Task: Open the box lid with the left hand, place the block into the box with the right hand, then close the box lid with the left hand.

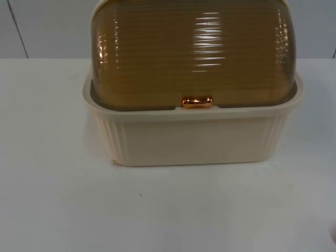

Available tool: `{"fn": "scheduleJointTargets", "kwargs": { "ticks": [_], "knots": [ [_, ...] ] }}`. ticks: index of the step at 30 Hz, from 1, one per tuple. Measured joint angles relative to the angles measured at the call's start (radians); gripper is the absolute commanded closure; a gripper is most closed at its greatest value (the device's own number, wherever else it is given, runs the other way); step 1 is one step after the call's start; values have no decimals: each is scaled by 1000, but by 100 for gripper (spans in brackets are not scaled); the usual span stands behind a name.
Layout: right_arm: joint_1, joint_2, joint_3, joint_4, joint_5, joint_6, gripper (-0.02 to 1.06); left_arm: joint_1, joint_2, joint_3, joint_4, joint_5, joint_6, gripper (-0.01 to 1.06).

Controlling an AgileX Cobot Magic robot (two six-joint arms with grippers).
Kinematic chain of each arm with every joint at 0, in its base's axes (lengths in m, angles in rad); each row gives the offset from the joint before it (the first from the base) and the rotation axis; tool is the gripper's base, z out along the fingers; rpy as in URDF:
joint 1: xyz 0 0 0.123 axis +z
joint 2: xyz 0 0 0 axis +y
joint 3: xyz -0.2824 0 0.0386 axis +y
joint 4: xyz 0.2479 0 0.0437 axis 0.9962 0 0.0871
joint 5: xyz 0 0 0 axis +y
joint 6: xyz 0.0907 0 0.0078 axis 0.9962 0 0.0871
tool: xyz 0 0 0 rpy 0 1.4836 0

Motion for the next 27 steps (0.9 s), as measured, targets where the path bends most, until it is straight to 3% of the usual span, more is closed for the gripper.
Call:
{"fn": "scheduleJointTargets", "kwargs": {
  "ticks": [3, 5, 10, 23, 27],
  "knots": [
    [0, 102, -26, -2, -72, 7, 11, 0, 107, -35, -15, -50, -2, 0],
    [0, 120, -28, -2, -87, 7, 11, 0, 125, -38, -15, -55, -2, 0],
    [0, 303, -43, -2, -248, 9, 11, 0, 299, -40, -18, -51, -2, 0],
    [0, 455, -43, 22, -283, 33, 11, 0, 537, -40, -45, -70, -2, 0],
    [0, 457, -43, 19, -283, 31, 11, -57, 577, -40, -86, -51, 31, 0]
  ]
}}
